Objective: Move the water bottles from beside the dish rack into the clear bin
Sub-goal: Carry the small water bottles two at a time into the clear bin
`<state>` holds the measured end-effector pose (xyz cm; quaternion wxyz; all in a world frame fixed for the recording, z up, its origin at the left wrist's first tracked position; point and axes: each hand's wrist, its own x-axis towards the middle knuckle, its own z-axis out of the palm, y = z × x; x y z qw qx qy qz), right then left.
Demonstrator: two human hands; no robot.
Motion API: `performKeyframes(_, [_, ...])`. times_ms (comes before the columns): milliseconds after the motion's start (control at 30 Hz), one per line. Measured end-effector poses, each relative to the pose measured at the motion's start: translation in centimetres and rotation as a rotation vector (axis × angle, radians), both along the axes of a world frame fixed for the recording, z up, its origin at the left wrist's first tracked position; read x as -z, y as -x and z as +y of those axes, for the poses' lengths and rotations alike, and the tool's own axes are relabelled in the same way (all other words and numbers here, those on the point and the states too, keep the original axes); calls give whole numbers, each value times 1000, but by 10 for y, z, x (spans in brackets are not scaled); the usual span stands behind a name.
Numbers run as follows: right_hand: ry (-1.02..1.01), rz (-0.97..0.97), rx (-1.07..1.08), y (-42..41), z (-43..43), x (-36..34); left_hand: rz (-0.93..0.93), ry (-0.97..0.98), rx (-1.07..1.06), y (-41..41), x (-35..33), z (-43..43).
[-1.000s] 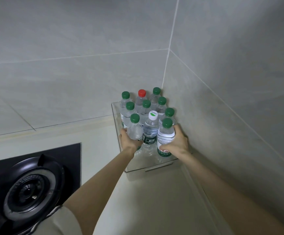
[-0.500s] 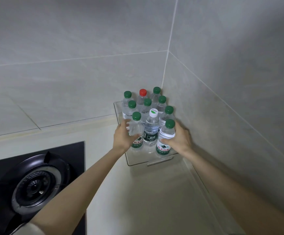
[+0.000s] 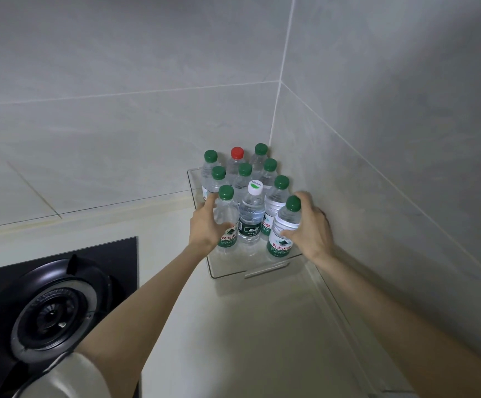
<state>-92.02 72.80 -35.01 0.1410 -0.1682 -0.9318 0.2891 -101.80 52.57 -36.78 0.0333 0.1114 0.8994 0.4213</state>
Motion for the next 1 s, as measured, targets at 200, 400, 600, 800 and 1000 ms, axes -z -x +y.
performKeyframes(200, [-182, 15, -155, -1, 6, -2, -36, -34, -28, -7, 0, 0])
performKeyframes(400, [-273, 90, -142, -5, 3, -32, -49, -143, -82, -19, -22, -7])
performKeyframes(600, [-52, 108, -188, -10, -13, -72, -17, -185, -55, -36, -66, -22])
performKeyframes(800, [126, 102, -364, -23, -49, -100, 6, -180, -70, -66, -103, -58])
performKeyframes(1000, [175, 25, -569, -41, -109, -110, 8, -115, -124, -114, -123, -124])
